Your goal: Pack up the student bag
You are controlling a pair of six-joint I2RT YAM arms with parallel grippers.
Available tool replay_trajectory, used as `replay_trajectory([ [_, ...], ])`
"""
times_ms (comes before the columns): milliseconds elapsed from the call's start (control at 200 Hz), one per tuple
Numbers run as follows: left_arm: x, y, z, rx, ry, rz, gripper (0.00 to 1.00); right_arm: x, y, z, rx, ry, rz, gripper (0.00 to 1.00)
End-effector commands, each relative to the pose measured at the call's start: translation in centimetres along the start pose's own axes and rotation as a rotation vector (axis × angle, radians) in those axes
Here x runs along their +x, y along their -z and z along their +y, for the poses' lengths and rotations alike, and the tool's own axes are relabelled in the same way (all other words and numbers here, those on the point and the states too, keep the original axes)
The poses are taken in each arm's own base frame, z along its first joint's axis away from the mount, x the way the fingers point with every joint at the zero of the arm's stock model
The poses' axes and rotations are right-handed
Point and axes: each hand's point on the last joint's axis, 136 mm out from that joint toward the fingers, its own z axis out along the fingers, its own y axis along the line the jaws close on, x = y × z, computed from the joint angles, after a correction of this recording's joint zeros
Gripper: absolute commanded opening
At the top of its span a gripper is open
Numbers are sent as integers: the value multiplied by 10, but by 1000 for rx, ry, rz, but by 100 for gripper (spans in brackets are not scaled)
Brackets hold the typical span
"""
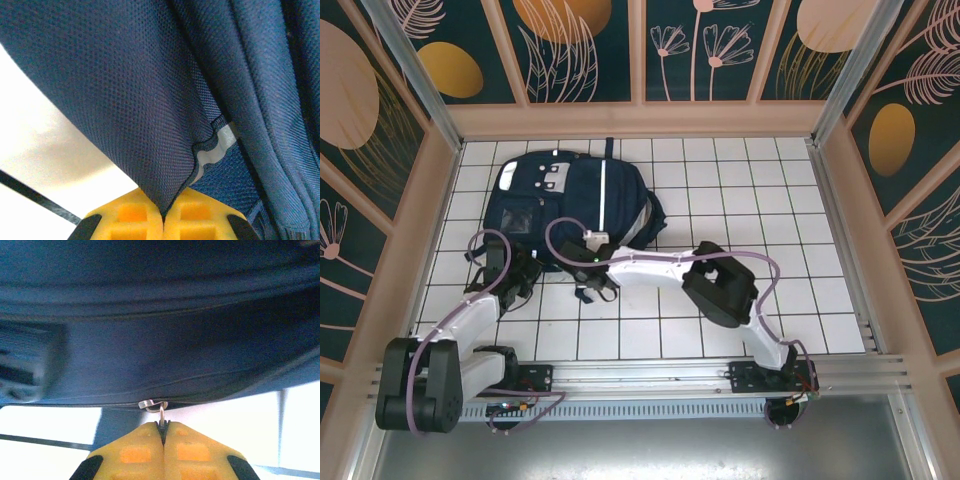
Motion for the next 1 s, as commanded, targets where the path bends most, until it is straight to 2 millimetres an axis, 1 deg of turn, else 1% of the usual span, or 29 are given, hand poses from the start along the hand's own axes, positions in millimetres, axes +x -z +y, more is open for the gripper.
replay_trajectory([
  [0,-25,9,32,-162,8,-142,0,-8,10,-66,175,7,-3,0],
  [130,-33,10,32,-181,-3,-164,0,-19,12,-110,261,6,-17,0],
  [275,-40,11,31,-199,-7,-177,0,-41,21,-156,334,0,-56,0],
  [350,-43,12,31,-205,-5,-193,0,-49,22,-178,358,-13,-65,0],
  [395,-46,13,31,-206,-3,-202,0,-53,22,-189,362,-23,-64,0],
  [445,-49,14,30,-207,-1,-213,0,-56,22,-192,351,-13,-66,0],
  [530,-56,13,25,-205,2,-236,0,-57,27,-180,291,26,-82,0],
  [595,-62,10,19,-203,1,-250,0,-54,31,-163,232,55,-89,0],
  [700,-74,3,2,-187,0,-259,0,-42,37,-122,124,127,-92,0],
  [826,-91,-7,-17,-178,-27,-285,0,-23,43,-65,11,208,-84,0],
  [901,-101,-16,-29,-175,-46,-287,0,-13,43,-34,-46,227,-70,0],
  [961,-107,-26,-34,-181,-48,-274,0,-7,43,-12,-89,234,-57,0],
  [996,-111,-31,-41,-172,-55,-262,0,-3,42,2,-120,242,-50,0],
])
